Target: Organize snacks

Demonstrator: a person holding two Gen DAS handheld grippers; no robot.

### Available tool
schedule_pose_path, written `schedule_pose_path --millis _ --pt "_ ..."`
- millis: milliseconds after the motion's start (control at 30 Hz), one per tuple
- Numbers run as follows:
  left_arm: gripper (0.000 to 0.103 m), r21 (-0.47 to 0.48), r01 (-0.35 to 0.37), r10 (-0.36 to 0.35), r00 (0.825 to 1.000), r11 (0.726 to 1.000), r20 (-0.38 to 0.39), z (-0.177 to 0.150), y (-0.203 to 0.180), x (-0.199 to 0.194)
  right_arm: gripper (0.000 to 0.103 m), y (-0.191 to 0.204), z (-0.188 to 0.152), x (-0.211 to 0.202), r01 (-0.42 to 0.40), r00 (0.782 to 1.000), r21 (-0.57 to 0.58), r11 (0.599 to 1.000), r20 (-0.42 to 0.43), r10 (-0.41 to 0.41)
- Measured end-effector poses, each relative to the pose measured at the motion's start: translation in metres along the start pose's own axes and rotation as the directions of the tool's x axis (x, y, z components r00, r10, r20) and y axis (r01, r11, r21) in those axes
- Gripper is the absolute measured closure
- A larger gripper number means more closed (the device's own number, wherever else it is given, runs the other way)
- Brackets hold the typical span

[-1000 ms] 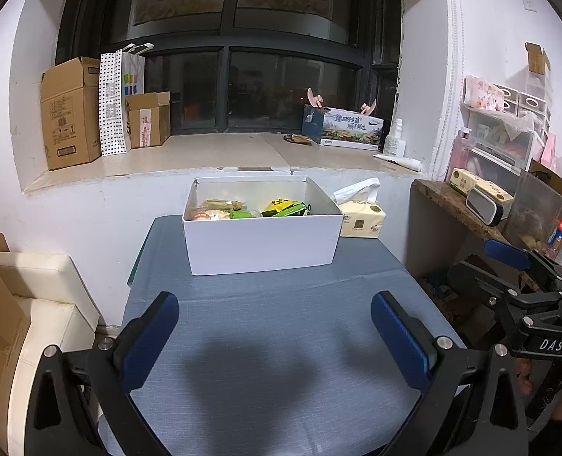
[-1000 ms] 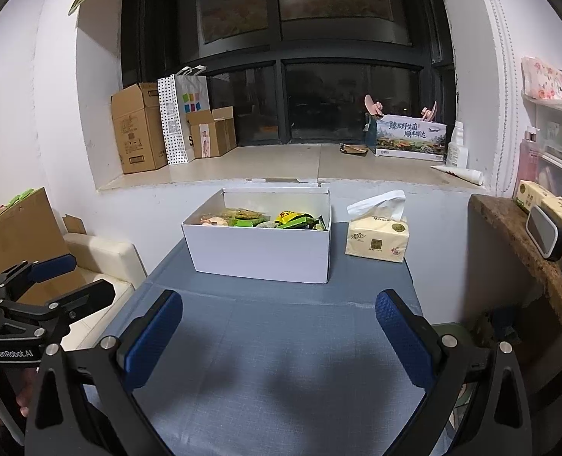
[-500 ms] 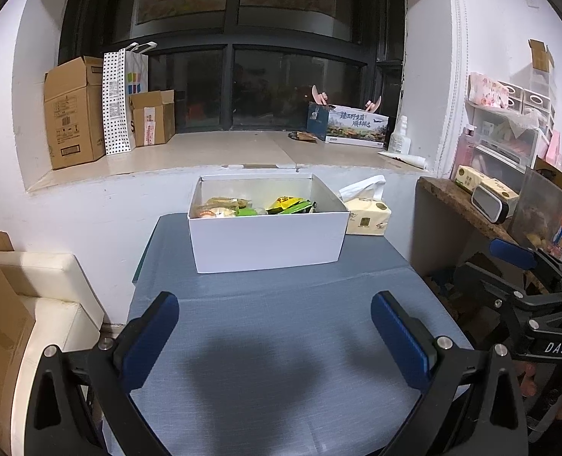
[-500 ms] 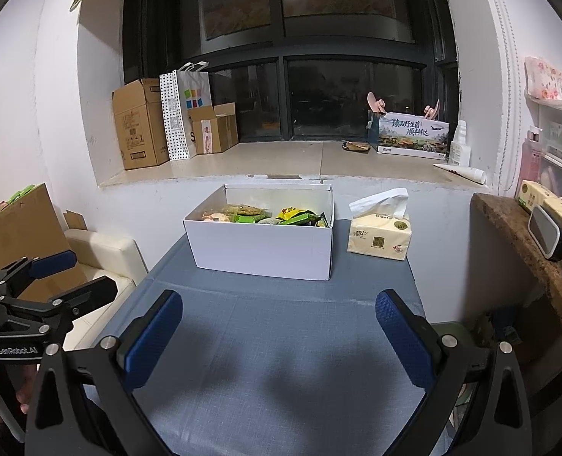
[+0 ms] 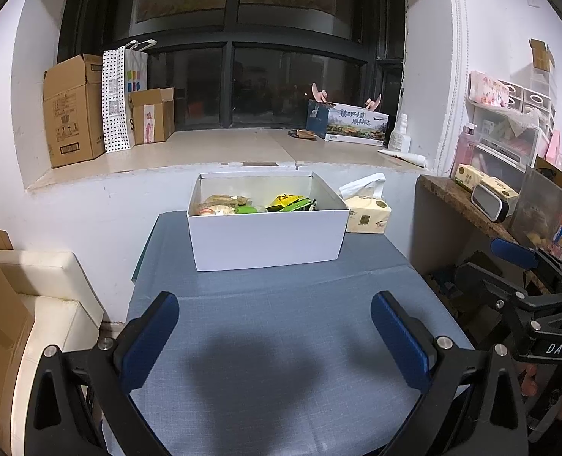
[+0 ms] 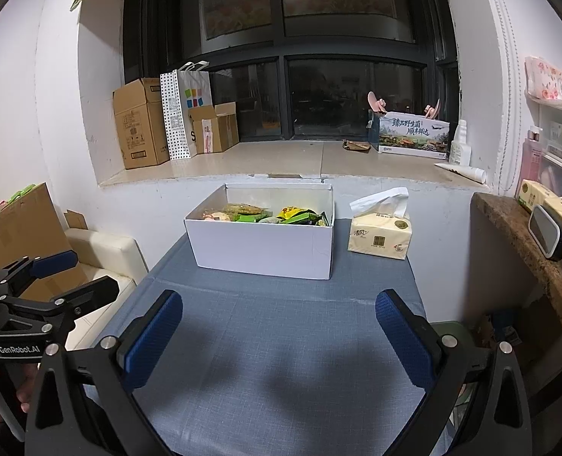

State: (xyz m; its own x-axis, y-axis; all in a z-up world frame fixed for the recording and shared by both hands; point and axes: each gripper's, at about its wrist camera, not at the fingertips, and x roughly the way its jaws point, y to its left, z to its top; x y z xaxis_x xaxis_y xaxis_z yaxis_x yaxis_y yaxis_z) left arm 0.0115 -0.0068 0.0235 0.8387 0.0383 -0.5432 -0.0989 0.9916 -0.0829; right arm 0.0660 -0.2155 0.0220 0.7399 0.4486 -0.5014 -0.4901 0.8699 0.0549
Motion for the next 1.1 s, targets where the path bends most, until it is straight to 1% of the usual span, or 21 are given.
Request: schedule_pose_path --millis 1100 --pt "0.000 0.015 0.005 -0.005 1.000 1.000 -0.008 -0.0023 -0.0002 0.0004 0.000 0.0000 -0.0033 -0.0015 -0.001 1.000 -0.001 1.000 -0.006 0.001"
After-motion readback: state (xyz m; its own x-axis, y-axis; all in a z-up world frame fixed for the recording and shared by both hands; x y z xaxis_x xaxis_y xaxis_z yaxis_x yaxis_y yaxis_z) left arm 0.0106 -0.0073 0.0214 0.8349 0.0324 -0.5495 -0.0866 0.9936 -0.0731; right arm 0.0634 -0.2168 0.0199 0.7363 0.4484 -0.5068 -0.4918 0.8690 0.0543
